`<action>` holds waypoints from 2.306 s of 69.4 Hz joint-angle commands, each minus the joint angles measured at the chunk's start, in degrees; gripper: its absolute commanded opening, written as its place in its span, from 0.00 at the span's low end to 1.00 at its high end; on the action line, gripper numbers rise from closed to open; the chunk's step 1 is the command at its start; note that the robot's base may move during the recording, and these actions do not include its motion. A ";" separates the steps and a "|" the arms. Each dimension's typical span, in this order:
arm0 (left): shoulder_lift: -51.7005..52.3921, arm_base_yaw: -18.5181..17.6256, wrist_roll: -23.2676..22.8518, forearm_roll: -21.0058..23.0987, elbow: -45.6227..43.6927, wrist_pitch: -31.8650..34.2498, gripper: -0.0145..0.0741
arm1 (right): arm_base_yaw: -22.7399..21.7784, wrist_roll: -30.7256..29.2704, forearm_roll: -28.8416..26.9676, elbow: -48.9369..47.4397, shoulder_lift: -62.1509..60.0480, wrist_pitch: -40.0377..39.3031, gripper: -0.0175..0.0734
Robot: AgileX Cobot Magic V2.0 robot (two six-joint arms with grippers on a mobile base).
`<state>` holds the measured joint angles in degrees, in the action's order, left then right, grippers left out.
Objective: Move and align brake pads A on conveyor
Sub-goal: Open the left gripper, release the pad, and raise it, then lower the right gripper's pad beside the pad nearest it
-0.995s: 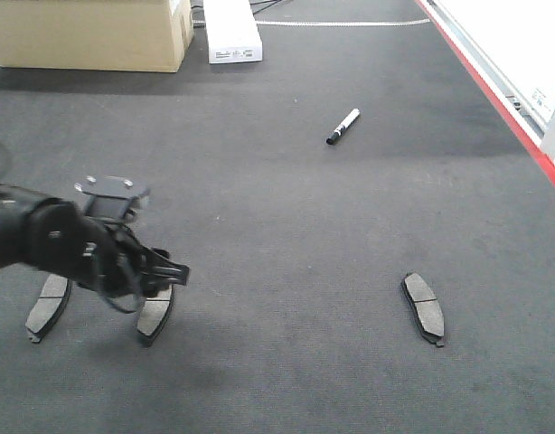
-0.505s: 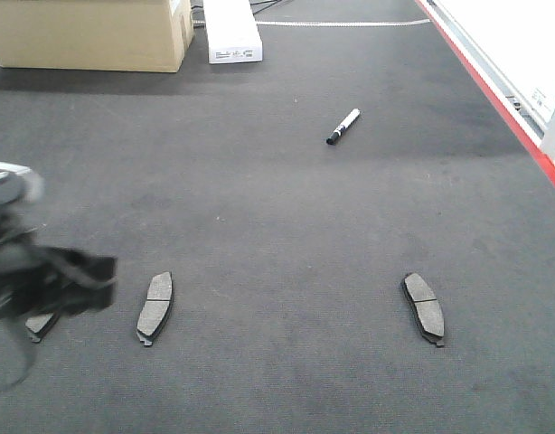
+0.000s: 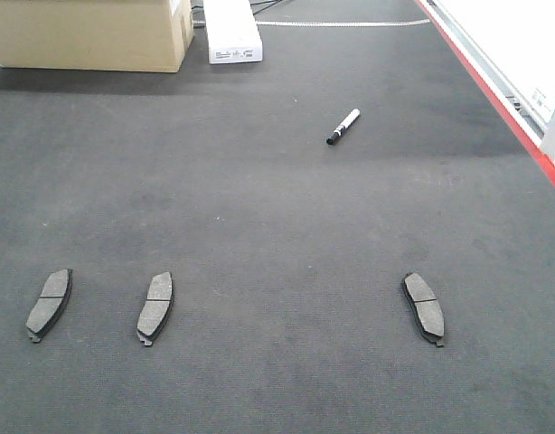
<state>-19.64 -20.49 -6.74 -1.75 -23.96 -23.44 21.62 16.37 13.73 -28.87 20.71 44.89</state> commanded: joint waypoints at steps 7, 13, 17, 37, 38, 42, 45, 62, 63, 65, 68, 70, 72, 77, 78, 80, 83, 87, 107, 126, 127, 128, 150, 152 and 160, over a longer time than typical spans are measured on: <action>6.59 -0.17 0.05 0.01 0.92 2.30 0.67 | -0.17 -0.52 1.33 -1.65 0.27 -4.80 0.19; 7.32 -0.17 0.05 0.01 1.58 2.30 0.67 | -0.17 -0.52 1.33 -1.65 0.27 -4.80 0.19; 7.32 -0.17 -0.01 0.01 1.70 2.05 0.67 | -0.17 -0.52 1.33 -1.65 0.27 -4.80 0.19; 7.32 -0.17 -0.05 0.06 1.70 2.00 0.67 | -0.17 -0.52 1.33 -1.65 0.27 -4.80 0.19; 7.32 -0.17 -0.05 0.06 1.70 2.00 0.67 | -0.17 -0.52 1.33 -1.65 0.27 -4.80 0.19; 7.32 -0.17 -0.05 0.06 1.70 2.00 0.67 | -0.17 -0.52 1.33 -1.65 0.27 -4.80 0.19; 7.32 -0.17 -0.05 0.06 1.70 2.00 0.67 | -0.17 -0.52 1.33 -1.65 0.27 -4.80 0.19; 7.32 -0.17 -0.05 0.06 1.70 2.00 0.67 | -0.17 -0.52 1.33 -1.65 0.27 -4.80 0.19; 7.32 -0.17 -0.05 0.06 1.70 2.00 0.67 | -0.17 -0.52 1.33 -1.65 0.27 -4.80 0.19; 7.32 -0.17 -0.05 0.06 1.70 2.00 0.67 | -0.17 -0.52 1.33 -1.65 0.27 -4.80 0.19; 7.32 -0.17 -0.05 0.06 1.70 2.00 0.67 | -0.17 -0.52 1.33 -1.65 0.27 -4.80 0.19; 7.32 -0.17 -0.05 0.06 1.70 2.00 0.67 | -0.17 -0.52 1.33 -1.65 0.27 -4.80 0.19; 7.32 -0.17 -0.05 0.06 1.70 2.00 0.67 | -0.17 -0.52 1.33 -1.65 0.27 -4.80 0.19; 7.32 -0.17 -0.05 0.06 1.70 2.00 0.67 | -0.17 -0.52 1.33 -1.65 0.27 -4.80 0.19; 7.32 -0.17 -0.05 0.06 1.70 2.00 0.67 | -0.17 -0.52 1.33 -1.65 0.27 -4.80 0.19; 7.32 -0.17 -0.05 0.06 1.70 2.00 0.67 | -0.17 -0.52 1.33 -1.65 0.27 -4.80 0.19; 7.32 -0.17 -0.05 0.06 1.70 2.00 0.67 | -0.17 -0.52 1.33 -1.65 0.27 -4.80 0.19; 7.32 -0.17 -0.05 0.06 1.70 2.00 0.67 | -0.17 -0.52 1.33 -1.65 0.27 -4.80 0.19; 7.32 -0.17 -0.05 0.06 1.70 2.00 0.67 | -0.17 -0.46 0.90 -1.65 0.27 -4.97 0.19; 7.32 -0.17 -0.05 0.06 1.70 2.00 0.67 | -0.17 -2.82 -3.74 -3.43 9.03 -6.45 0.20; 7.32 -0.17 -0.05 0.06 1.70 2.00 0.67 | -0.17 -3.49 -4.48 -3.74 9.80 -6.71 0.20; 7.32 -0.17 -0.05 0.06 1.70 2.00 0.67 | -0.17 -4.18 -5.25 -4.04 10.60 -7.01 0.20; 7.32 -0.17 -0.05 0.06 1.70 2.00 0.67 | -0.17 -11.15 -20.21 -11.51 30.69 -15.20 0.22; 7.32 -0.17 -0.05 0.06 1.70 2.00 0.67 | -0.17 -11.12 -20.37 -12.43 32.59 -15.44 0.23; 7.32 -0.17 -0.05 0.06 1.70 2.00 0.67 | -0.17 -11.08 -20.37 -16.79 40.61 -15.17 0.23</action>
<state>-11.86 -20.49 -6.62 -1.75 -20.97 -25.60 21.62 5.88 -6.20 -40.77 56.61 34.59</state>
